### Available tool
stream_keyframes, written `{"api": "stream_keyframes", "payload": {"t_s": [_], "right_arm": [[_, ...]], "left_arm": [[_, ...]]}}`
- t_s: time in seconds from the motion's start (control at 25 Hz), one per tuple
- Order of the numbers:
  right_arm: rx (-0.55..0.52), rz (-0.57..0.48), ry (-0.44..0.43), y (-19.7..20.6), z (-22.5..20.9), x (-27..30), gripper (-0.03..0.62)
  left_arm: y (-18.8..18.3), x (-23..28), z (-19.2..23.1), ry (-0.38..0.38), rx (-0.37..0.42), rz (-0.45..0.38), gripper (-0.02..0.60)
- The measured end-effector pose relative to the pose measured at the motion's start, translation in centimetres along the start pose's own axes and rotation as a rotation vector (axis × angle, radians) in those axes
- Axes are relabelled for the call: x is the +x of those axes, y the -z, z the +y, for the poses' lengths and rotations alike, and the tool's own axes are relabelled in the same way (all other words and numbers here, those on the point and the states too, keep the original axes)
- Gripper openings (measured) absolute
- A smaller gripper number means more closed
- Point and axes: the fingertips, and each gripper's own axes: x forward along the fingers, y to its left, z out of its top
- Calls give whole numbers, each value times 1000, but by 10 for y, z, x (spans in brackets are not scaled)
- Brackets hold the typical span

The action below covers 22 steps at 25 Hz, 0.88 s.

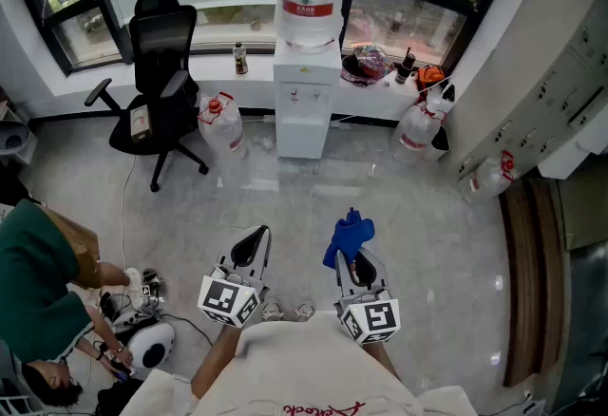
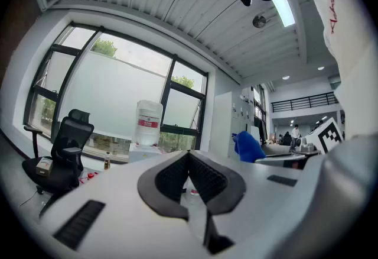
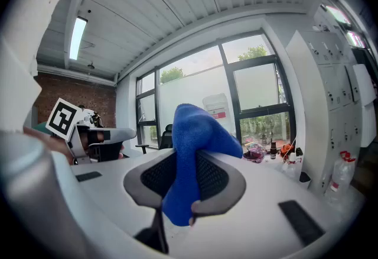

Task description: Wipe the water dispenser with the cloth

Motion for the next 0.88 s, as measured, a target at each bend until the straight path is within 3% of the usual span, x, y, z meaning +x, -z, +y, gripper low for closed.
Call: {"api": "stream_keyframes", "payload": {"t_s": [0.88], "right_arm": [[14,-21,-44,-3,-39,8,97]], "left_arm": [[6,40,-17,-15,9,-4,11]]}}
